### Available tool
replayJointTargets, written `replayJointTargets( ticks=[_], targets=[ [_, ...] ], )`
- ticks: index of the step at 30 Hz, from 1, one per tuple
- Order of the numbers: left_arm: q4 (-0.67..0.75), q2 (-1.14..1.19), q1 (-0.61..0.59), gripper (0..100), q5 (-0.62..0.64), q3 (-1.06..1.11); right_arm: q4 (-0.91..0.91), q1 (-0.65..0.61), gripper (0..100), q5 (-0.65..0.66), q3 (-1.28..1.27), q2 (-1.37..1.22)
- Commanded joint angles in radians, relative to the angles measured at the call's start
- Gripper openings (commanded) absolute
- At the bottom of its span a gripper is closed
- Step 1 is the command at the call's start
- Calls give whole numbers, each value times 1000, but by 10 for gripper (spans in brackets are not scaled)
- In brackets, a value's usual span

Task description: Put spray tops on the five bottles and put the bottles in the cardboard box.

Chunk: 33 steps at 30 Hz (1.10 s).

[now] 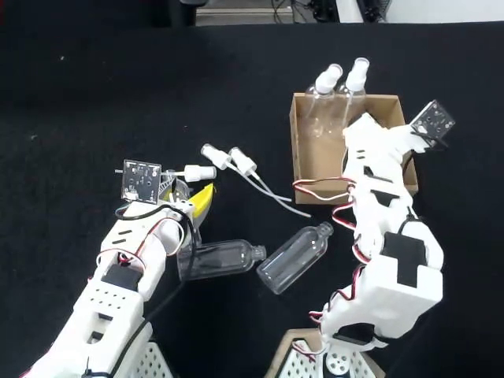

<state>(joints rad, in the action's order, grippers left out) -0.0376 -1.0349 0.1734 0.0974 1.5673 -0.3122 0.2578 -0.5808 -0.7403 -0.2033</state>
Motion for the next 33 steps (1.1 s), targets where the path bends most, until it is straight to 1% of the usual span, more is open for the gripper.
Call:
replayJointTargets(
  ticks=[1, 9, 15, 22, 25, 29, 31, 33],
  targets=[
    [25, -15, 2, 256, 5, -10, -25, -17, 12, -2, 39, 5],
    [25, -12, 2, 256, 5, -12, -25, -17, 12, -2, 39, 5],
    [25, -12, 2, 256, 5, -15, -28, 6, 12, -3, 22, 30],
    [25, -12, 1, 257, 2, -15, -28, 23, 12, -5, -108, 202],
    [25, -12, -27, 254, -63, -15, -28, 20, 12, -2, -176, 280],
    [6, -8, -68, 253, -68, -41, -28, 26, 15, 0, -257, 386],
    [-55, 5, -96, 253, -37, -84, -20, 38, 49, 0, -295, 433],
    [-137, 44, -131, 253, 26, -153, -18, 46, 126, 0, -334, 475]
  ],
)
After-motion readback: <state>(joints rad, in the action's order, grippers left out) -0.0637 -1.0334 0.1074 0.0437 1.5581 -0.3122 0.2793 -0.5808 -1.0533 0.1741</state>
